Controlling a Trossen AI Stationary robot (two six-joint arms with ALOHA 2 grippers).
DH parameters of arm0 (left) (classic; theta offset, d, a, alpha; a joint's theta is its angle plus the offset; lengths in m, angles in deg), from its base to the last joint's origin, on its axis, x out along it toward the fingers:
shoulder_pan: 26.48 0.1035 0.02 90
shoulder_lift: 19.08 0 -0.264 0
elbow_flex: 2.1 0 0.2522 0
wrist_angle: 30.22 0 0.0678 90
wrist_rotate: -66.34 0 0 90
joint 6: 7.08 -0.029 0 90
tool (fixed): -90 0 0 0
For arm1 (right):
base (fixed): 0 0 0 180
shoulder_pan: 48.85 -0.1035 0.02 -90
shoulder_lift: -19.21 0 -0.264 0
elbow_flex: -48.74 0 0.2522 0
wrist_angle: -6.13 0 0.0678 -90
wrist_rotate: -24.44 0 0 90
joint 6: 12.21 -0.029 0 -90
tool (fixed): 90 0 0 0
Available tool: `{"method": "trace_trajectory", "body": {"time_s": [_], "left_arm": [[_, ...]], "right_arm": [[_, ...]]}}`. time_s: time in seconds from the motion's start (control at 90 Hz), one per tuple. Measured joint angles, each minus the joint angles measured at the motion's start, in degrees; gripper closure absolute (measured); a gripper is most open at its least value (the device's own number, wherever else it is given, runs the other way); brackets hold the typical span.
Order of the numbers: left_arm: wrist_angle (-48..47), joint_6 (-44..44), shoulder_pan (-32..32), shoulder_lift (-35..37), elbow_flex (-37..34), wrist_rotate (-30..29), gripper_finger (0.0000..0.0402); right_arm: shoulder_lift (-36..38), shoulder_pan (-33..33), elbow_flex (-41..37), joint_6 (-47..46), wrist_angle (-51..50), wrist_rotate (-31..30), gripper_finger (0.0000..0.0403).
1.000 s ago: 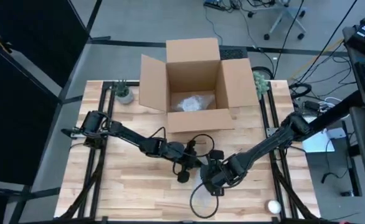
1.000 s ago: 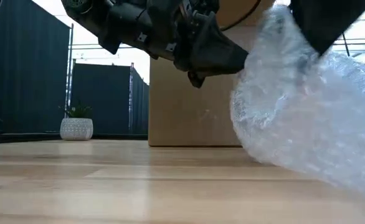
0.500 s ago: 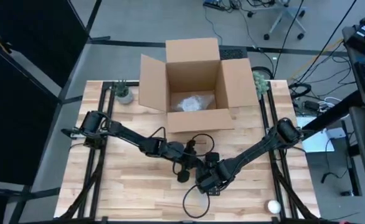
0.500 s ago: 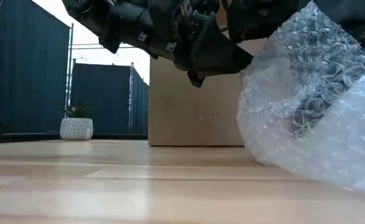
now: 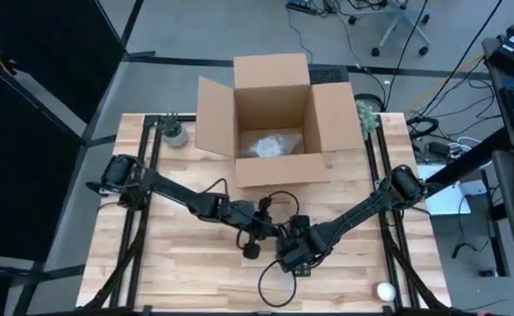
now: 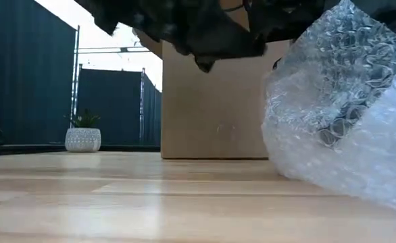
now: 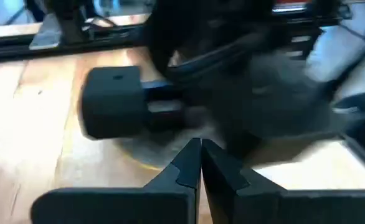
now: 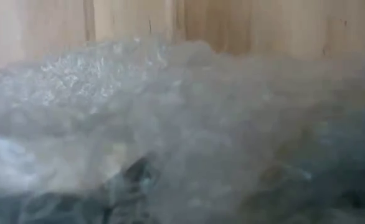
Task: Wrap mug
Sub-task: Wrap the orange mug with the bubble wrap
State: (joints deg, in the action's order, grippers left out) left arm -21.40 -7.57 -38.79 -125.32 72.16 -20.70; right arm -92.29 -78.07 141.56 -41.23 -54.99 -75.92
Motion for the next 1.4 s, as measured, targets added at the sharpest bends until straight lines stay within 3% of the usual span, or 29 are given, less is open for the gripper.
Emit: {"method": "trace_trajectory", "body": {"time_s": [0.2,0.389,0.611,1.4], "left_arm": [[10.64,0.14,0.87,-6.74,0.46,3.79,0.04],[12.09,1.3,0.88,-11.42,2.31,6.74,0.04],[12.12,1.53,1.1,-11.79,2.68,7.16,0.04],[12.49,1.67,1.08,-11.81,2.42,7.39,0.04]], "right_arm": [[0.07,-0.15,0.0,0.1,0.35,0.25,0.0243],[0.27,-0.31,-0.04,0.54,-0.81,0.81,0.0243],[2.21,-0.24,-0.04,-0.77,-4.35,1.34,0.0243],[20.69,-0.7,0.15,-8.69,-13.95,1.08,0.0243]]}}
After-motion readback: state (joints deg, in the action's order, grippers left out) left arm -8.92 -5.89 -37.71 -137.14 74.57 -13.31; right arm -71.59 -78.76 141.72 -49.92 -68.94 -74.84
